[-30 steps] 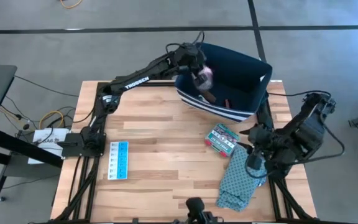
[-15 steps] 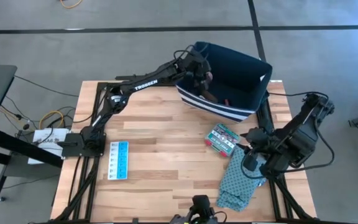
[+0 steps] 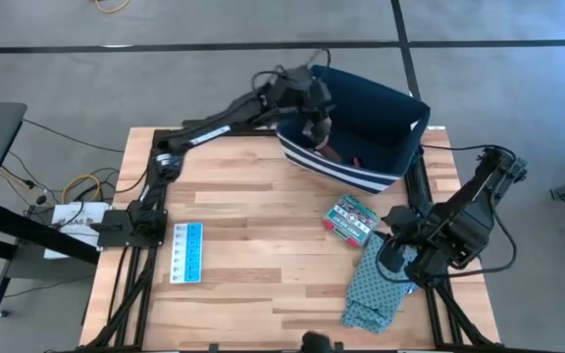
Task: Pick & place medical supplies in basket/bin
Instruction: Put the first aid kit into the white bin
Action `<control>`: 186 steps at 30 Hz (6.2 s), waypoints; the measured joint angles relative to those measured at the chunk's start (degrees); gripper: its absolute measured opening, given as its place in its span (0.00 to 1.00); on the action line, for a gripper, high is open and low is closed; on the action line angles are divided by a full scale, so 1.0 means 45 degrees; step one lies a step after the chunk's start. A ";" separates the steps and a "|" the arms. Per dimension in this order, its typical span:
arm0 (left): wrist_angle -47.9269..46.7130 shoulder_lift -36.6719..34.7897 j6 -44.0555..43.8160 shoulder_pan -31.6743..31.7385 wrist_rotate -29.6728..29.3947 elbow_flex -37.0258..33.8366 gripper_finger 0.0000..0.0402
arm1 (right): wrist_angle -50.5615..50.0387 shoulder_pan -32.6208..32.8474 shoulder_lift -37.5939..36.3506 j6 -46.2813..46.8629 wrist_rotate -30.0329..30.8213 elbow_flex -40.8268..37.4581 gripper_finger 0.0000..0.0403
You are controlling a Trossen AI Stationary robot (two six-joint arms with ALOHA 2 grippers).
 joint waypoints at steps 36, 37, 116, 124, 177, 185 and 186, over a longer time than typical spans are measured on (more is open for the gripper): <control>-0.8308 -0.6294 -0.3108 -0.1205 -0.0256 -0.0039 0.41 | 0.9548 -0.4795 0.0000 -0.4051 -0.3166 -0.4810 0.48; -0.8435 -0.6438 -0.3181 -0.1200 -0.0552 -0.0039 0.41 | 0.9913 -0.4823 0.0003 -0.4053 -0.3454 -0.5019 0.48; -1.2347 -0.7050 -0.4287 -0.0208 -0.4264 -0.0039 0.41 | -0.0205 -0.4776 0.7223 -0.9839 -0.0597 0.8369 0.02; -1.3399 -0.7050 -0.4643 -0.0350 -0.4999 -0.0044 0.41 | -0.0215 -0.7628 0.5051 -1.1727 0.1755 0.9185 0.01; -1.3393 -0.7050 -0.5202 -0.1088 -0.4647 -0.0044 0.41 | -0.0242 -1.8646 0.7536 -1.8153 -0.8363 0.9170 0.34; -1.3397 -0.7050 -0.5558 -0.1096 -0.4647 -0.0044 0.41 | -0.0228 -1.8374 0.5527 -1.8057 -0.8298 0.9198 0.45; -1.3392 -0.7050 -0.5678 -0.1095 -0.4647 -0.0044 0.41 | -0.0212 -1.8400 0.5481 -1.7881 -0.8261 0.9199 0.45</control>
